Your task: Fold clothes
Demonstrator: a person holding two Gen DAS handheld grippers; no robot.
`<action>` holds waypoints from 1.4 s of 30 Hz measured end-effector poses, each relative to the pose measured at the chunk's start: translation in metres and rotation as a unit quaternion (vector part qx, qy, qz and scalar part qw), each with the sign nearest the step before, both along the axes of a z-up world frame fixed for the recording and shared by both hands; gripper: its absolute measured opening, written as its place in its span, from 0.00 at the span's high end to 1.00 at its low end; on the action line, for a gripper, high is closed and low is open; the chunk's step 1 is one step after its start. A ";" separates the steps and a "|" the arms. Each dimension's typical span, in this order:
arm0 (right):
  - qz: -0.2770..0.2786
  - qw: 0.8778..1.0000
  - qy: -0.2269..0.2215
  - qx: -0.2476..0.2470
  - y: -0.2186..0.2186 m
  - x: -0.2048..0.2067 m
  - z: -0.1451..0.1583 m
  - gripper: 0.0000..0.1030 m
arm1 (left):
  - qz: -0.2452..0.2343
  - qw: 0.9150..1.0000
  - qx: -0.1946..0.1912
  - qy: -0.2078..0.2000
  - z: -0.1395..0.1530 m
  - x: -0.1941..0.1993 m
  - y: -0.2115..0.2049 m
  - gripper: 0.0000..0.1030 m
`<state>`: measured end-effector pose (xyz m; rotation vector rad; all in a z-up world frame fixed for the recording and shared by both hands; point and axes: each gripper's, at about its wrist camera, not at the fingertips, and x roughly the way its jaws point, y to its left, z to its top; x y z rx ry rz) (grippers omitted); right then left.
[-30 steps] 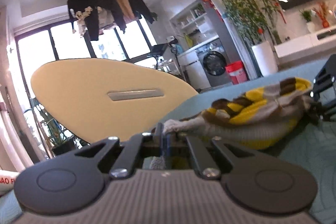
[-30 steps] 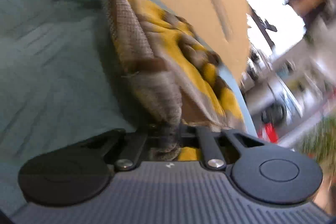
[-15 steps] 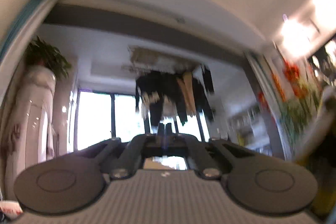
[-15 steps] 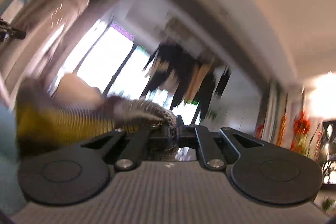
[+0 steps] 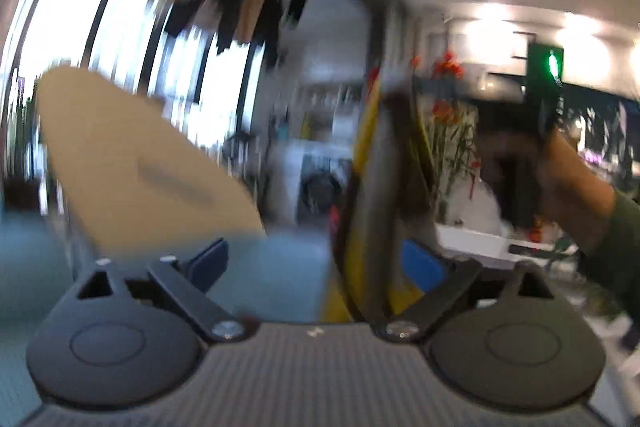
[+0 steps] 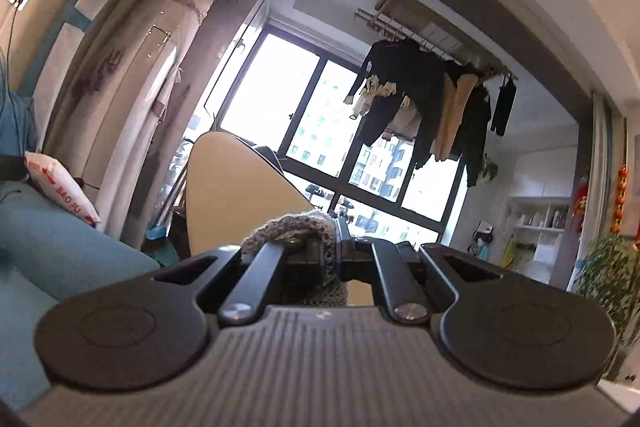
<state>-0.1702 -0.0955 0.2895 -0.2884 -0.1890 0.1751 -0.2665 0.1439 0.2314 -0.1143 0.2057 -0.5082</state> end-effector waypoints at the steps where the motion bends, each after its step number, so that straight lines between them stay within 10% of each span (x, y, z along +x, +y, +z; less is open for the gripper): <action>1: -0.004 1.000 0.003 0.011 0.001 0.007 0.010 0.92 | 0.017 0.999 0.003 0.035 -0.011 0.008 0.000 0.05; 8: 0.048 0.998 -0.036 0.028 0.022 -0.029 0.040 0.91 | 0.056 0.970 0.041 0.233 -0.084 0.091 -0.002 0.12; 15: 0.074 0.997 -0.023 0.006 0.004 -0.073 0.025 0.91 | 0.065 0.969 0.212 0.105 -0.099 0.128 -0.046 0.52; 16: 0.076 0.997 -0.018 0.007 0.001 -0.075 0.025 0.91 | 0.046 0.967 0.235 0.088 -0.099 0.130 -0.052 0.70; 18: 0.078 0.997 -0.011 0.008 -0.007 -0.080 0.021 0.91 | -0.003 0.966 0.239 0.095 -0.098 0.134 -0.055 0.93; 23: 0.089 0.996 -0.007 0.012 -0.020 -0.092 0.016 0.91 | -0.007 0.975 0.191 0.110 -0.078 0.146 -0.047 0.94; 32: 0.310 0.947 0.077 0.047 0.043 -0.166 -0.035 0.91 | -0.006 0.989 0.145 -0.040 0.139 0.204 -0.077 0.94; 40: 0.309 0.937 0.020 0.160 0.084 -0.134 -0.011 0.91 | -0.216 0.957 0.118 -0.156 0.317 0.171 -0.246 0.94; 42: 0.300 0.934 0.024 0.194 0.075 -0.112 -0.004 0.91 | -0.228 0.956 0.112 -0.149 0.314 0.177 -0.263 0.94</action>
